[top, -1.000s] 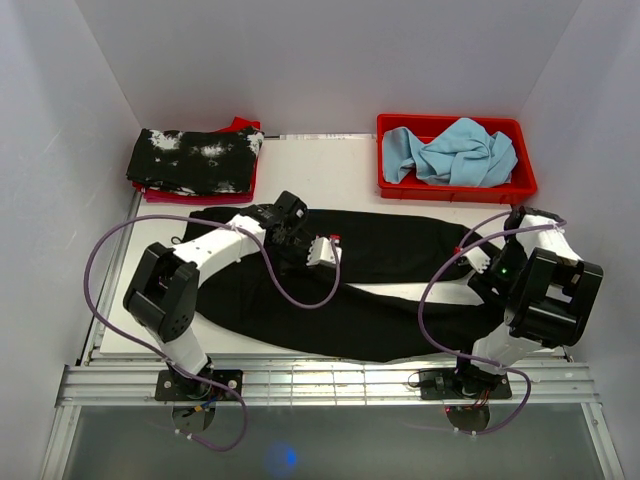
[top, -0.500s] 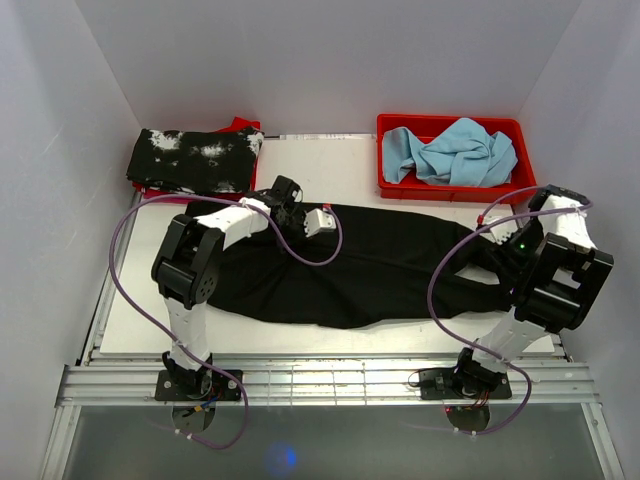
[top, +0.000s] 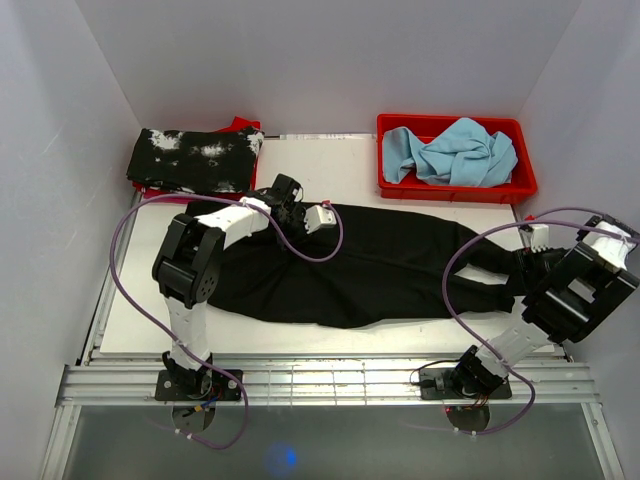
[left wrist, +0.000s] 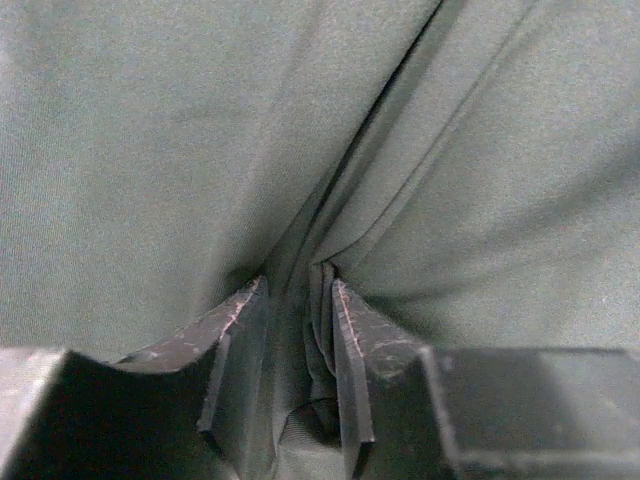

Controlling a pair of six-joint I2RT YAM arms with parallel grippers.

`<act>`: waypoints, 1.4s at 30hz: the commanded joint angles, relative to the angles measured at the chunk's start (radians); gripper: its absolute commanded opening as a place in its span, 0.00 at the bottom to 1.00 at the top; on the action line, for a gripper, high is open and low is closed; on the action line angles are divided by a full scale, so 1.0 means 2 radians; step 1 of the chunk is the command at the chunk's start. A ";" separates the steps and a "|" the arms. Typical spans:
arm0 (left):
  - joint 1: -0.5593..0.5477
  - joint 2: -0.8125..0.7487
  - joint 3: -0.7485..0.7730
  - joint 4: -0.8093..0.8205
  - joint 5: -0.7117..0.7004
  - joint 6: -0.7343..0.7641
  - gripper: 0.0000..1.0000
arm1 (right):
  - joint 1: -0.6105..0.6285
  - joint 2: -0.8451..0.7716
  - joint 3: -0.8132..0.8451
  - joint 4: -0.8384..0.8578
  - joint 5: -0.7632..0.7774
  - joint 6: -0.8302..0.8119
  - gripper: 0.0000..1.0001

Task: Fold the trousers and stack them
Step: Flatten the trousers out

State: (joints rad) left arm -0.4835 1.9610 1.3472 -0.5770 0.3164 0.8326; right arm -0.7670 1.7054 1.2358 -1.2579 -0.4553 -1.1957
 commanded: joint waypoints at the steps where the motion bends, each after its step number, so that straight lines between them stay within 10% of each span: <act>1: 0.001 0.019 0.007 -0.018 -0.003 -0.012 0.44 | -0.038 -0.034 -0.027 -0.005 -0.077 -0.117 0.73; 17: 0.002 0.010 0.029 -0.061 0.022 -0.013 0.54 | -0.050 -0.103 -0.168 0.100 -0.100 -0.391 0.80; 21: 0.003 0.001 0.040 -0.062 0.028 -0.023 0.57 | -0.049 -0.106 -0.174 0.128 -0.085 -0.411 0.67; 28: 0.009 -0.067 0.024 -0.026 0.053 -0.060 0.69 | -0.047 -0.088 -0.120 0.085 -0.050 -0.423 0.09; 42: 0.014 -0.295 -0.153 -0.020 0.115 -0.015 0.66 | -0.011 -0.232 -0.137 -0.028 0.137 -0.381 0.08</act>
State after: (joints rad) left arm -0.4561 1.4353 1.1152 -0.5701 0.4835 0.7555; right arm -0.8047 1.3247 1.0241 -1.2415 -0.3676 -1.9503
